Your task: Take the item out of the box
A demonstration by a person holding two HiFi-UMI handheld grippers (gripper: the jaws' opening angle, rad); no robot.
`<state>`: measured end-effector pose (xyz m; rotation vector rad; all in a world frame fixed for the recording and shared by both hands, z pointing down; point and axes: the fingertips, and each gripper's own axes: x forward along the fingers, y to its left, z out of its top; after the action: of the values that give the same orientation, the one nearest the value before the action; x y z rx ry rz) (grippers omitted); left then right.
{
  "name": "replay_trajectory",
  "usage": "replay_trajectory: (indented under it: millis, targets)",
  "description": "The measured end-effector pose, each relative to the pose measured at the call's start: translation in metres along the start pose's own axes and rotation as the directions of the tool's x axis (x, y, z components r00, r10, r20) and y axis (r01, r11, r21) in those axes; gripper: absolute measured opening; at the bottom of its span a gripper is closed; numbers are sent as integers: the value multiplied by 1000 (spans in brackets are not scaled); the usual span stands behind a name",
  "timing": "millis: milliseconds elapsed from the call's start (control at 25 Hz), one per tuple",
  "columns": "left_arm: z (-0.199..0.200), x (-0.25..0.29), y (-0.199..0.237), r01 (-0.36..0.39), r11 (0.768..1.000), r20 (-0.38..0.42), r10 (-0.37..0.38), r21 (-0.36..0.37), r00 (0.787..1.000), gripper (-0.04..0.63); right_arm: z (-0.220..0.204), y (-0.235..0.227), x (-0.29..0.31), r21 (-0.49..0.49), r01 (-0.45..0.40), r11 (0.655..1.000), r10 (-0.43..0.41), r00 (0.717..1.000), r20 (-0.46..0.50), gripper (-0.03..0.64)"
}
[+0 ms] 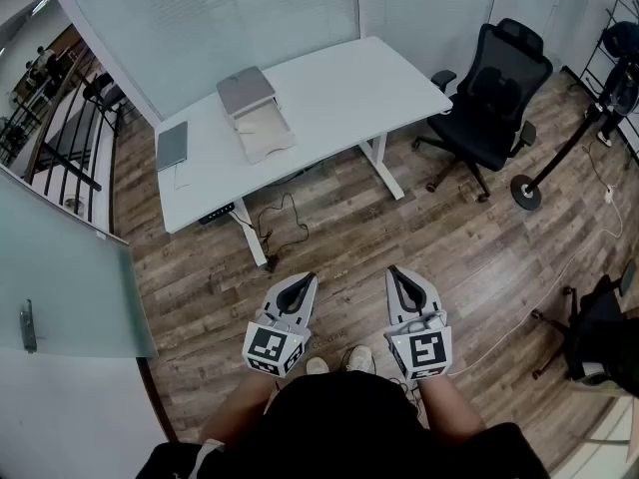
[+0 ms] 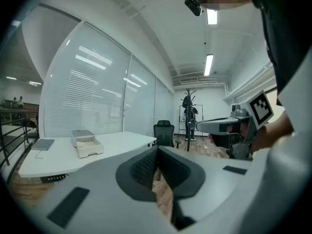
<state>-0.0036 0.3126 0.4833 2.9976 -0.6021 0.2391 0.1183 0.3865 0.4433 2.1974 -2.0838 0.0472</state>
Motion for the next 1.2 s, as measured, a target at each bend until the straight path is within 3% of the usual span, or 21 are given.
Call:
replay_trajectory:
  millis: [440, 640, 960, 1200]
  targets:
    - [0, -30, 10, 14, 1000, -2, -14, -5, 1000, 12, 0, 38, -2, 20, 4, 1000, -3, 1000, -20, 3]
    - [2, -31, 12, -6, 1000, 5, 6, -9, 1000, 12, -3, 36, -3, 67, -6, 998, 5, 1000, 13, 5]
    - [-3, -24, 7, -46, 999, 14, 46, 3, 999, 12, -6, 29, 10, 66, -68, 995, 66, 997, 30, 6]
    - [-1, -18, 31, -92, 996, 20, 92, -7, 996, 12, 1, 29, 36, 52, -101, 994, 99, 994, 37, 5]
